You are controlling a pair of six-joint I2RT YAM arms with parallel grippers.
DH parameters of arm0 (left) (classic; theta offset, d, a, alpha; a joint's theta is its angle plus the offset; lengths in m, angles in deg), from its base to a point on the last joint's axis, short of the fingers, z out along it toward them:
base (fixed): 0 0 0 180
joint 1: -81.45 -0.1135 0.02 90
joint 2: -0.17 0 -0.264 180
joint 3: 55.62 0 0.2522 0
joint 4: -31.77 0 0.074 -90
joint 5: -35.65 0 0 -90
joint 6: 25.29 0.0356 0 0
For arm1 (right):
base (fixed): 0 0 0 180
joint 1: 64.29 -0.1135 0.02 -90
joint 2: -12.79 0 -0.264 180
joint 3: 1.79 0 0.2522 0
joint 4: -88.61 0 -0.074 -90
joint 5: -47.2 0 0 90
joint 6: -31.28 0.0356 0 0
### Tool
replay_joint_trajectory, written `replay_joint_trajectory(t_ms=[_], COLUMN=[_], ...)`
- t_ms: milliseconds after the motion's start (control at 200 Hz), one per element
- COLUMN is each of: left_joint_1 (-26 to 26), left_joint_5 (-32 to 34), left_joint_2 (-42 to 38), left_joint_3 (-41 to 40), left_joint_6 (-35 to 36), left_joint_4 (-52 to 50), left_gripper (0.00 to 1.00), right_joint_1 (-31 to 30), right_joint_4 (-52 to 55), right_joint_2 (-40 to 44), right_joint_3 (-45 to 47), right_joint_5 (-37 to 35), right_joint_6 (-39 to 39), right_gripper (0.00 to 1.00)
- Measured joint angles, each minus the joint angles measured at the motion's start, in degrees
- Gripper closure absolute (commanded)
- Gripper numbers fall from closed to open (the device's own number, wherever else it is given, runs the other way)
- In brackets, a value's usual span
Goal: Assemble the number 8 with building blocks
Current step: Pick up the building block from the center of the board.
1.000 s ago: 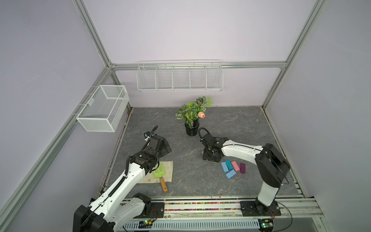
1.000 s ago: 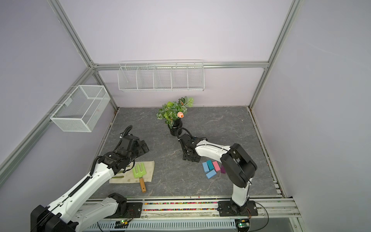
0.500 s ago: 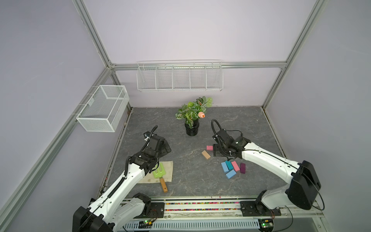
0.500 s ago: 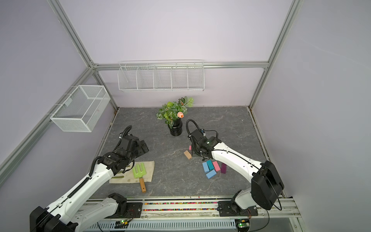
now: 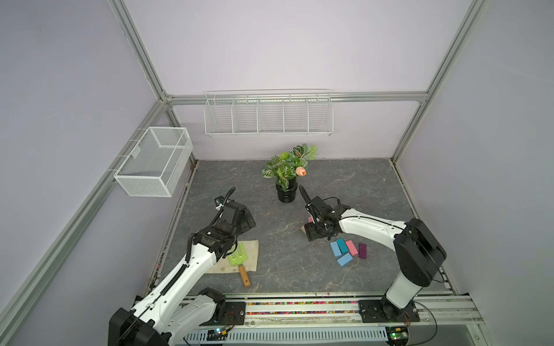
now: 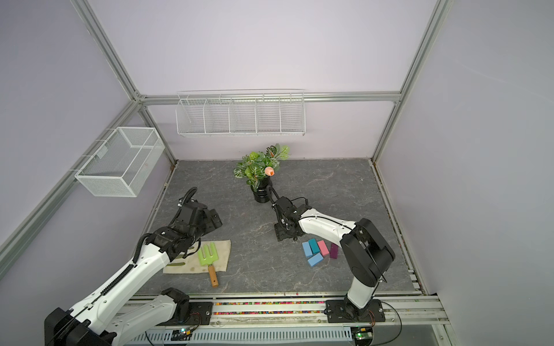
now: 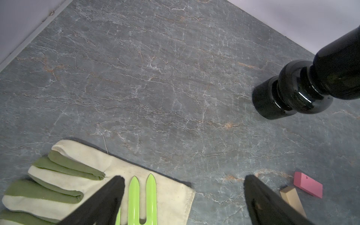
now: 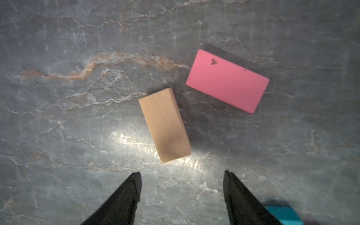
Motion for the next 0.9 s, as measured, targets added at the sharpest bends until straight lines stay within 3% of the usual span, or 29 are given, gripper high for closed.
replay_joint_trajectory(t_ms=[210,615,665,790,900], left_joint_1=[0.00,0.00,0.00,0.00,0.00], left_joint_5=[0.00,0.02,0.02,0.02,0.00], left_joint_2=[0.04,0.39,0.39,0.50,0.70], left_joint_3=[0.00,0.00,0.00,0.00,0.00], left_joint_6=[0.00,0.00,0.00,0.02,0.00], left_joint_4=[0.00,0.00,0.00,0.00,0.00], left_gripper=[0.00,0.00,0.01,0.00,0.00], right_joint_1=[0.00,0.00,-0.02,-0.11,-0.33], right_joint_4=[-1.33,-2.03,-2.01,-2.10,-2.36], right_joint_2=[-2.51,-8.72,-8.72,-8.70,-8.44], right_joint_3=[-2.25,-5.62,-5.62,-5.62,-5.66], right_joint_5=[2.16,3.63,3.63,3.63,3.56], right_joint_6=[-1.57,-2.49,-2.51,-1.66,0.55], right_gripper=[0.29,0.47,0.54,0.90,0.93])
